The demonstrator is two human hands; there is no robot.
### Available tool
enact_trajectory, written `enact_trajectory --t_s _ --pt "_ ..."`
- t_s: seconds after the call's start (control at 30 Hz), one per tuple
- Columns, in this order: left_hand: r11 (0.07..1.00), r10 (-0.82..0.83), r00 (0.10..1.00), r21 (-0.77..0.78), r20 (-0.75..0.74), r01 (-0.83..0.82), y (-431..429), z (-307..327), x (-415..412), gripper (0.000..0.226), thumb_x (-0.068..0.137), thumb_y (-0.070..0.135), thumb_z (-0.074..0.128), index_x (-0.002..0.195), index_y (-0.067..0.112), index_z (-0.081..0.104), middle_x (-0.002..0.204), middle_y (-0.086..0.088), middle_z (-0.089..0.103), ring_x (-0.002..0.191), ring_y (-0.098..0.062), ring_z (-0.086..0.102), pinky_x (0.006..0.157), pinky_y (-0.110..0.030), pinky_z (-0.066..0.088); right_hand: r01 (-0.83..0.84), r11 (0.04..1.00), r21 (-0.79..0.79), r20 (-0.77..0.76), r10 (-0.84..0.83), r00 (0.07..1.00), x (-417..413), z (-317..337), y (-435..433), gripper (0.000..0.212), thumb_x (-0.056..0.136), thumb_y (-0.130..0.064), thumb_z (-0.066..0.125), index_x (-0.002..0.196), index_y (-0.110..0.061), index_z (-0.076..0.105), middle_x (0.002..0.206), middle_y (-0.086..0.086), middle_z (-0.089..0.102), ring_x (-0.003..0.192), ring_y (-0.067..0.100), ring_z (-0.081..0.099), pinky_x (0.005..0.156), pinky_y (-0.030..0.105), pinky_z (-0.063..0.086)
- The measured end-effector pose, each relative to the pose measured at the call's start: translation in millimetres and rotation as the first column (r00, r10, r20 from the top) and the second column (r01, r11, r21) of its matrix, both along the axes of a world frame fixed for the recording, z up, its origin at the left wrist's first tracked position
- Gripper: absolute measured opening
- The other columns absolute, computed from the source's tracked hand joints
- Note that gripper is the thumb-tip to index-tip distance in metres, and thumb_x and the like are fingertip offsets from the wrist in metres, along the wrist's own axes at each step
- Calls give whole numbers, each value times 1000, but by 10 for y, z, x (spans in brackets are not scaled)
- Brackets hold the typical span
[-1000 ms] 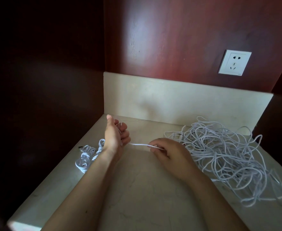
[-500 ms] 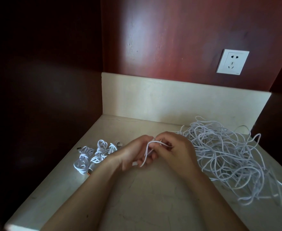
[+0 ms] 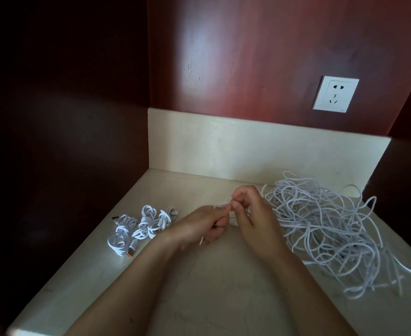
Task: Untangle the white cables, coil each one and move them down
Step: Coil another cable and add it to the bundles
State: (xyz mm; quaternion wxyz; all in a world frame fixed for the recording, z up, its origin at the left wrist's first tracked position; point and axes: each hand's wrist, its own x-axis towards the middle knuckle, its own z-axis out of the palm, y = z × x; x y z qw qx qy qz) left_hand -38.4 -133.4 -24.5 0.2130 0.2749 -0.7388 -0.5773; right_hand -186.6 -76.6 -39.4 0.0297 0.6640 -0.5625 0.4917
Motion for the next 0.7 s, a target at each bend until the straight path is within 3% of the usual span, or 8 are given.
enact_trajectory --t_s 0.07,0.13,0.2,0.33,0.4,0.47,0.57,0.7 --pt "967 214 970 -116 -115 -227 -36 -27 -8 54 106 36 28 59 19 48 41 4 35 39 -12 30 45 -27 30 54 997 51 49 -56 997 -38 -17 6 10 94 -28 54 99 -34 47 83 -11 67 78 9 66 71 39 52" --pt "891 389 889 -145 -240 -429 -104 -55 -3 49 107 33 27 78 19 65 43 4 40 38 -8 33 43 -24 33 103 990 98 45 -108 993 -72 -36 2 5 95 -35 52 97 -33 48 78 -9 68 69 11 66 65 41 53" --pt "833 479 818 -130 -318 -538 -157 -66 -2 43 107 32 28 99 21 69 52 3 50 42 -6 37 44 -19 35 131 985 113 -27 -129 991 -65 -46 -5 17 94 -44 44 95 -31 54 70 -8 66 62 11 63 61 39 52" --pt "844 534 749 194 -393 -500 -255 -89 -2 45 107 36 25 104 25 68 92 5 73 71 -8 56 59 -22 46 124 986 115 -263 -90 961 23 -75 -36 38 94 -44 30 100 -28 64 71 -1 66 68 23 64 65 39 50" --pt "827 560 701 339 -442 -448 -259 -60 -1 46 107 37 25 99 18 66 90 4 76 85 -9 65 78 -25 50 118 986 115 -359 -69 931 76 -76 -47 43 92 -40 30 114 -30 65 72 1 67 69 26 62 67 36 48" --pt "782 612 607 503 -507 -369 -253 -31 -8 44 107 35 27 87 11 59 74 -3 74 77 -15 70 85 -34 52 112 986 125 -412 -51 910 113 -77 -53 46 91 -38 31 125 -32 62 73 1 69 69 27 62 67 36 46" --pt "719 682 452 642 -575 -268 -240 25 4 43 107 35 29 74 13 44 46 1 45 43 -15 50 60 -32 53 94 984 151 -438 -18 899 138 -88 -54 43 91 -38 34 120 -32 65 74 1 70 70 27 64 69 39 49" --pt "672 741 361 633 -566 -385 -299 38 75 42 107 37 26 70 18 35 44 7 21 34 -8 18 38 -15 24 96 974 203 -446 5 895 80 -38 -35 24 88 -37 46 77 -28 65 69 -4 66 73 21 63 77 39 45"
